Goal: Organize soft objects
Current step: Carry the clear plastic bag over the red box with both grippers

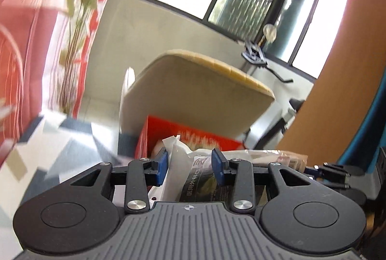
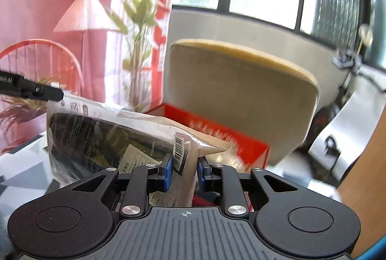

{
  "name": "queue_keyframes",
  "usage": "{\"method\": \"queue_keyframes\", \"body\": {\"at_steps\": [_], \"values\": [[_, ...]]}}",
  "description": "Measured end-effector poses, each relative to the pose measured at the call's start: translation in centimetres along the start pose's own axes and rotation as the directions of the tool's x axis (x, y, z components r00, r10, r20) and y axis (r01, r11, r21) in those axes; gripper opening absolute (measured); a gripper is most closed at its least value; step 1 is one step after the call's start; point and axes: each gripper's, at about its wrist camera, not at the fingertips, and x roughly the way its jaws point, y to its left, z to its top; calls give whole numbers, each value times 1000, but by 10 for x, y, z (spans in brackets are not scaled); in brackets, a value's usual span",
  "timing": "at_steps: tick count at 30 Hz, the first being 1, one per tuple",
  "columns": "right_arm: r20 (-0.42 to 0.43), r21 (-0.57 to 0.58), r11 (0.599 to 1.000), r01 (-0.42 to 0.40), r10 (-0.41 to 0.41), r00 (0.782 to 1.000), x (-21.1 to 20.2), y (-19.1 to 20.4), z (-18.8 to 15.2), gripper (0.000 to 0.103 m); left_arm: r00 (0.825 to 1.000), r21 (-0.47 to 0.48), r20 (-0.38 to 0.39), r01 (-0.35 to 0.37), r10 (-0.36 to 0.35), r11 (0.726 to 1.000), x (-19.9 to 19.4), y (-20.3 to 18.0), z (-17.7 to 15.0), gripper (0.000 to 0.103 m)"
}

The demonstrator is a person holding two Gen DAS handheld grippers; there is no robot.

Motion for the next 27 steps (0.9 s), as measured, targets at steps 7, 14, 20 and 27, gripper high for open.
{"method": "queue_keyframes", "body": {"at_steps": [7, 14, 20, 27], "values": [[72, -22, 997, 77, -75, 995, 22, -14, 13, 19, 998, 42, 59, -10, 7, 999, 32, -12, 27, 41], [109, 30, 990, 137, -139, 984, 49, -38, 12, 19, 998, 74, 64, -4, 0, 997, 64, -22, 39, 41], [69, 76, 986, 148, -153, 986, 73, -56, -5, 19, 1000, 105, 13, -1, 0, 994, 95, -22, 33, 41], [-77, 115, 988, 102, -93, 993, 95, -53, -38, 18, 990, 94, -142, -12, 25, 995, 113, -9, 8, 41]]}}
